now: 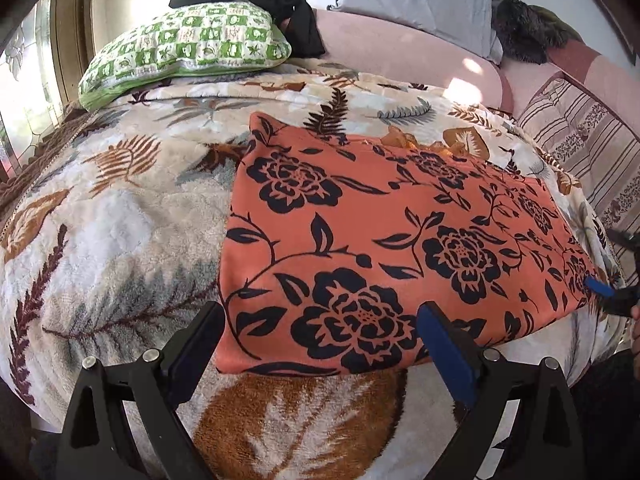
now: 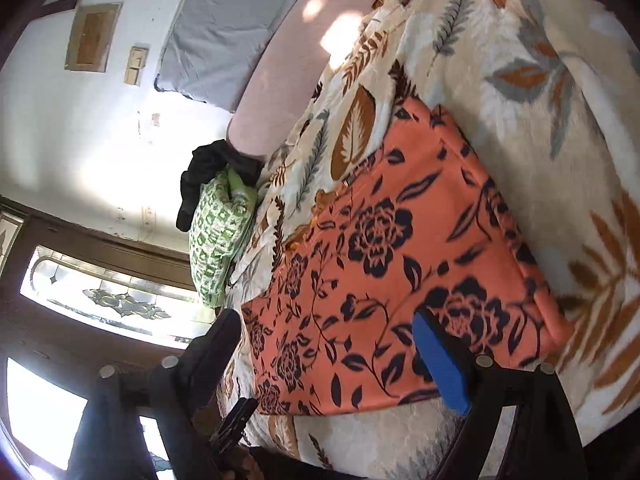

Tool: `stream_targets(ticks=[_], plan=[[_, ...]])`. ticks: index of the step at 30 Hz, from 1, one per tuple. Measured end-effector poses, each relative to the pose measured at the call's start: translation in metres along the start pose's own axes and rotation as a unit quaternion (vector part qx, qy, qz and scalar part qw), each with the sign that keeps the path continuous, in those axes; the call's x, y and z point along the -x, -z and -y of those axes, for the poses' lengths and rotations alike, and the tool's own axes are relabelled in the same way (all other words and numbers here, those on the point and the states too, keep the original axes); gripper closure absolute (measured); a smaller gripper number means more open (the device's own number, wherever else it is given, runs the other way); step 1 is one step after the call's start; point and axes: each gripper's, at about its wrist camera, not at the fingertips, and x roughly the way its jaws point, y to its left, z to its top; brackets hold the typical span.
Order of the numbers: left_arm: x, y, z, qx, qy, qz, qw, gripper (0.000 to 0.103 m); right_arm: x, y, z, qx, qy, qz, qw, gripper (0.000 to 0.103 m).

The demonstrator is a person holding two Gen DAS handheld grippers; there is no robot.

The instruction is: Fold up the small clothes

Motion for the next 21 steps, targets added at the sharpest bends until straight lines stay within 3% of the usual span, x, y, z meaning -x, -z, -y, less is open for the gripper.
stream_targets(ticks=[1,2,4,8,12,17,21], plan=[[-0.004,0.002,-0.001,0.001,-0.004,-0.013,0.9999,0.006,-0.008,0.001,0.018,-0.016,0.047,-0.007,0.999,0.012],[-0.006,0.004,-0.002,0.002,-0.009,-0.021,0.9997,0.006,-0.008,0.004,0.037,-0.05,0.052,-0.001,0.997,0.016],[0.001,0.006,-0.004,0.008,-0.007,-0.006,0.9999,0.006,0.012,0.011,0.035,-0.07,0.011,0.031,0.997,0.016],[0.01,0.006,-0.008,0.029,0.006,0.028,0.9992,0.006,0.038,0.034,0.006,0.011,0.01,0.052,0.999,0.016],[0.008,0.013,-0.014,0.026,-0.015,0.049,0.9984,0.006,0.039,0.066,-0.005,0.063,0.011,0.063,0.996,0.016],[0.014,0.009,-0.019,0.037,-0.013,0.067,0.997,0.006,0.034,0.086,-0.007,0.079,0.011,0.049,0.996,0.016],[0.012,0.009,-0.02,0.042,-0.013,0.06,0.9972,0.006,0.037,0.087,-0.001,0.071,0.011,0.054,0.996,0.015]])
